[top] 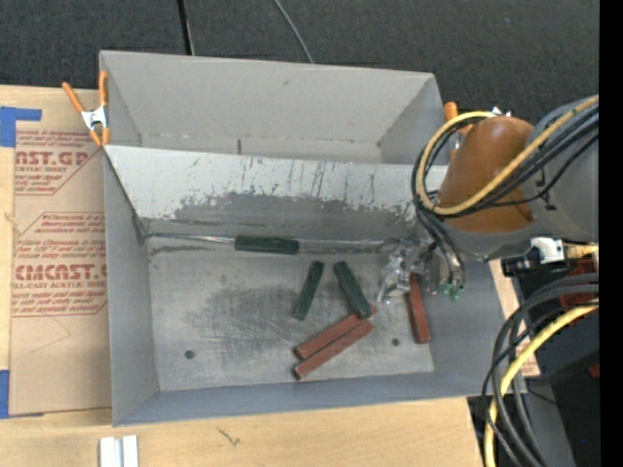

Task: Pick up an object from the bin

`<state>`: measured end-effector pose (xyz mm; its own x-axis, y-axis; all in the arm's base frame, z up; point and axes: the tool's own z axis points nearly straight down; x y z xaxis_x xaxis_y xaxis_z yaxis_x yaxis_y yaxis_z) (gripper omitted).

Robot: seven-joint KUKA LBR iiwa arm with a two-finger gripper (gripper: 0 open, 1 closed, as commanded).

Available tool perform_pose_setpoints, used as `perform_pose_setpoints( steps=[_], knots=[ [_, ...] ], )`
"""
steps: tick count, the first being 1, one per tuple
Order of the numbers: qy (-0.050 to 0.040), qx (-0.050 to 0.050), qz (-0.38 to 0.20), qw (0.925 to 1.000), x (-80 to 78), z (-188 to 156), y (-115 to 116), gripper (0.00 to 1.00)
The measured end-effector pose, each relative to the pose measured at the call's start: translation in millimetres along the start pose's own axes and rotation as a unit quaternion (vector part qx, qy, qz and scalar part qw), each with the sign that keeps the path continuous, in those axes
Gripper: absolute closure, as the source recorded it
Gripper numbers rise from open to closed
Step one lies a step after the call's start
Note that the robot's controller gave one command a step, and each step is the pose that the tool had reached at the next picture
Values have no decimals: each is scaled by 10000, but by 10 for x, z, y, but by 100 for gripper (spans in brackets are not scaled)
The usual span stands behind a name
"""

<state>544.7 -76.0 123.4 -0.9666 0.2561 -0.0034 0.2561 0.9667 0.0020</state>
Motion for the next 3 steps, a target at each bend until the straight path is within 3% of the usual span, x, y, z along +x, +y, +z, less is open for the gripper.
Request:
perform_pose_setpoints(
  steps=[1,2,3],
  knots=[
    [-32,8,-2641,9645,564,472,-36,0],
    [-97,11,-2667,9637,576,498,-19,0],
    [30,17,-3793,9252,545,511,451,100]
  ],
)
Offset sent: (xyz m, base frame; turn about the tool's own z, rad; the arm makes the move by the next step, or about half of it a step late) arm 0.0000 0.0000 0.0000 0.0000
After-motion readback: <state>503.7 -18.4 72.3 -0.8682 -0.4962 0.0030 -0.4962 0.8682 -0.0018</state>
